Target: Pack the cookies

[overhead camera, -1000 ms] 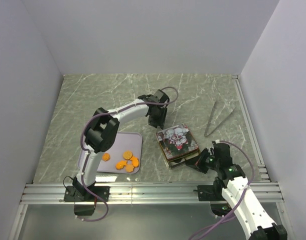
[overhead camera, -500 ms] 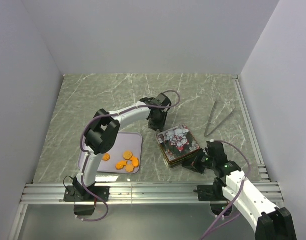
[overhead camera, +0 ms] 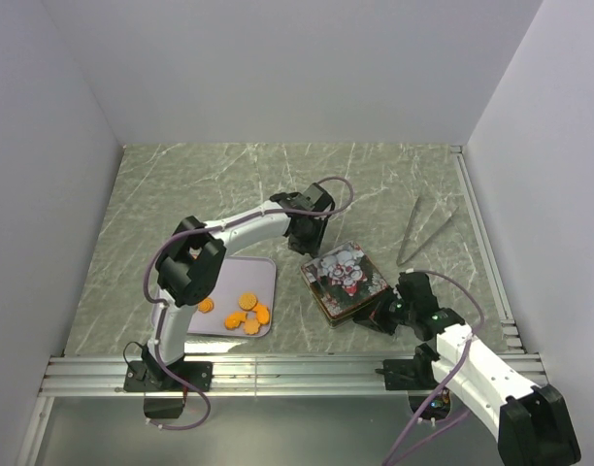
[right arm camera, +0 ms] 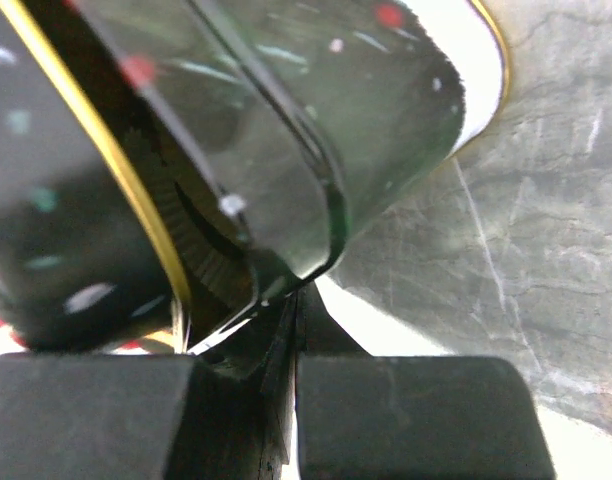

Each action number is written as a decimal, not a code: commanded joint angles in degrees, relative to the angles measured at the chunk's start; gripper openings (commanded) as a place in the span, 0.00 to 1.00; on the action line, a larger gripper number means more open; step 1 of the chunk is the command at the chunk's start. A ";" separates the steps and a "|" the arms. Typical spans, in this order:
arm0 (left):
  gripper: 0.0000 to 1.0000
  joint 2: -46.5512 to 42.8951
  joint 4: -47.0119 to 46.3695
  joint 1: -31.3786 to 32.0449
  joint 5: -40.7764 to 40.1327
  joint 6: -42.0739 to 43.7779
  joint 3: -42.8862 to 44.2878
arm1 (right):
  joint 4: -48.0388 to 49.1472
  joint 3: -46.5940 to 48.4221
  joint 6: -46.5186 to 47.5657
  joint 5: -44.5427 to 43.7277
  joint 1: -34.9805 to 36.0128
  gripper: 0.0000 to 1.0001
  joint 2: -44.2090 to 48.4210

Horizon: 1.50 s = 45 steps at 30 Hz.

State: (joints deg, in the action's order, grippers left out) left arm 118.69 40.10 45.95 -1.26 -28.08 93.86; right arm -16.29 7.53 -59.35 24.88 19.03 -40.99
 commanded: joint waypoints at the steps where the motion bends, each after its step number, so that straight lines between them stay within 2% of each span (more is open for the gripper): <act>1: 0.42 -3.73 0.24 1.95 1.43 0.57 -1.66 | 4.78 3.72 -0.41 -2.56 0.57 0.00 -1.54; 12: 0.43 -5.84 0.59 4.76 -0.77 0.13 -2.37 | 4.87 4.34 -2.78 -5.72 1.89 0.00 -0.32; 24: 0.55 -9.01 0.16 6.43 0.73 -0.31 -5.62 | 3.11 5.83 -3.58 -11.08 2.51 0.00 0.30; 31: 0.57 -9.00 -0.02 6.52 2.39 1.00 -6.76 | 1.53 6.09 -3.67 -13.45 2.59 0.00 2.14; 38: 0.56 -9.71 0.07 7.04 2.31 0.83 -7.82 | 1.88 7.32 -2.70 -13.72 2.59 0.00 -0.75; 45: 0.55 -11.03 0.33 7.04 1.96 0.22 -7.73 | -2.15 8.29 -1.12 -14.95 2.59 0.00 0.99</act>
State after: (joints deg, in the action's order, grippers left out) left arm 109.95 39.53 51.83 -3.01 -27.07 86.54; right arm -20.34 12.80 -61.19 12.05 21.39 -41.89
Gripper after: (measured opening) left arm 0.558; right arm 0.006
